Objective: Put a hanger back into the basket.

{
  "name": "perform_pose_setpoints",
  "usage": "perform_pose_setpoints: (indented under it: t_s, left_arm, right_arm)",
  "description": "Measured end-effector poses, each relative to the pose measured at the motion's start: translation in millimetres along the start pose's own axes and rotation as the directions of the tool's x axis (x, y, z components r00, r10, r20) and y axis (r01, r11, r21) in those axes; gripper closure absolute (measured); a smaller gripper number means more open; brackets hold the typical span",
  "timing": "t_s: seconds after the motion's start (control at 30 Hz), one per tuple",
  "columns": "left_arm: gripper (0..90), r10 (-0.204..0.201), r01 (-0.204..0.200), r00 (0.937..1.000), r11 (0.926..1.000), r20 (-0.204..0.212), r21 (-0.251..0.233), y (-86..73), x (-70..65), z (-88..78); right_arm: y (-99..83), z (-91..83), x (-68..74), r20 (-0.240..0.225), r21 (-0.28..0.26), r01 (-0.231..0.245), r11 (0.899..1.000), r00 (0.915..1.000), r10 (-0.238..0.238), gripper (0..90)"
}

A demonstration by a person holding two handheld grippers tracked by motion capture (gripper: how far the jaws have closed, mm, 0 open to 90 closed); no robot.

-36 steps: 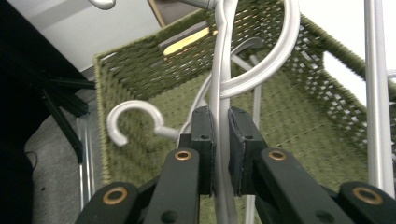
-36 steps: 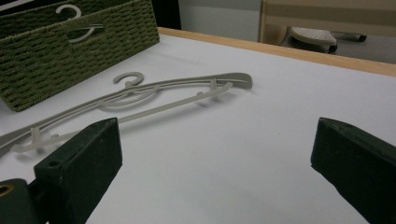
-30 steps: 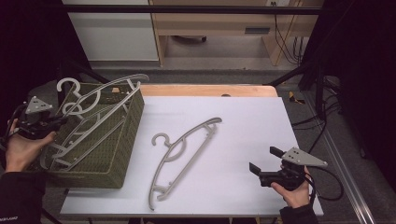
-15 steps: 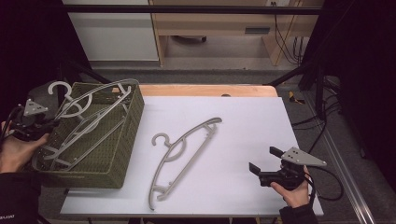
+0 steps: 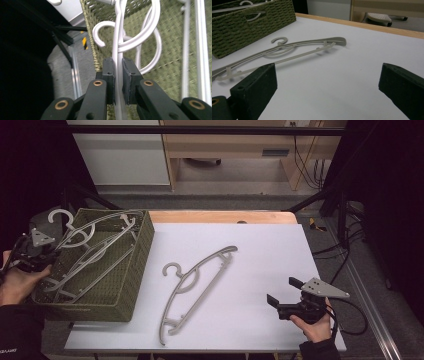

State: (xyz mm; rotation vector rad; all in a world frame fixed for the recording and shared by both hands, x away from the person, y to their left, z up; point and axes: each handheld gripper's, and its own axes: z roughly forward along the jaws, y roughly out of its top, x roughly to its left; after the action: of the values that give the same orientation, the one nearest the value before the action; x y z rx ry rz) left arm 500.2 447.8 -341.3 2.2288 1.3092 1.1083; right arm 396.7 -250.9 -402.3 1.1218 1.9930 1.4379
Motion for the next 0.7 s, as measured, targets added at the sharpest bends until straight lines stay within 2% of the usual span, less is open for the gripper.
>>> perform_pose_setpoints:
  t_s: [0.07, 0.13, 0.17, 0.33, 0.43, 0.5, 0.57, 0.7]
  left_arm:
    - [81.5, 0.019, -0.019, 0.9996, 0.9998, 0.02, 0.004, 0.7, -5.6, 3.8]
    - [81.5, 0.018, -0.019, 0.9996, 0.9998, 0.022, 0.009, 1.3, -7.7, 4.8]
    - [81.5, 0.034, -0.034, 0.999, 0.9992, 0.029, 0.02, 0.9, -12.7, 8.0]
    - [81.3, 0.051, -0.053, 0.9981, 0.9972, 0.035, 0.052, -3.4, -23.4, 15.9]
    - [81.2, 0.038, -0.04, 0.9986, 0.998, 0.036, 0.049, -4.5, -24.1, 16.0]
    - [80.9, 0.015, -0.018, 0.9989, 0.9979, 0.045, 0.063, -5.7, -23.3, 18.7]
    - [80.8, 0.012, -0.016, 0.9985, 0.9973, 0.053, 0.072, -6.9, -23.7, 20.9]
    - [80.3, -0.014, 0.003, 0.9949, 0.9945, 0.1, 0.104, -7.5, -25.5, 27.0]
  right_arm:
    - [0.0, -0.1, 0.3, 0.001, -0.001, 0.004, 1.0, 1.0, -0.004, 2.1]
    - [0.3, -0.5, 0.3, 0.001, -0.002, 0.001, 1.0, 1.0, -0.001, 2.1]
    - [0.4, -0.7, 0.1, 0.0, -0.003, -0.001, 1.0, 1.0, 0.001, 2.2]
    - [0.5, -1.0, 0.6, -0.001, -0.003, 0.002, 1.0, 1.0, -0.002, 2.1]
    - [0.7, -0.9, 0.6, -0.001, -0.004, 0.002, 1.0, 1.0, -0.002, 2.1]
    - [0.8, -0.8, 1.0, -0.001, -0.002, 0.003, 1.0, 1.0, -0.003, 2.1]
    - [1.2, -1.0, 1.5, -0.002, -0.003, 0.004, 1.0, 1.0, -0.004, 2.1]
    - [1.7, -2.1, 1.3, -0.002, -0.006, 0.009, 1.0, 1.0, -0.009, 2.1]
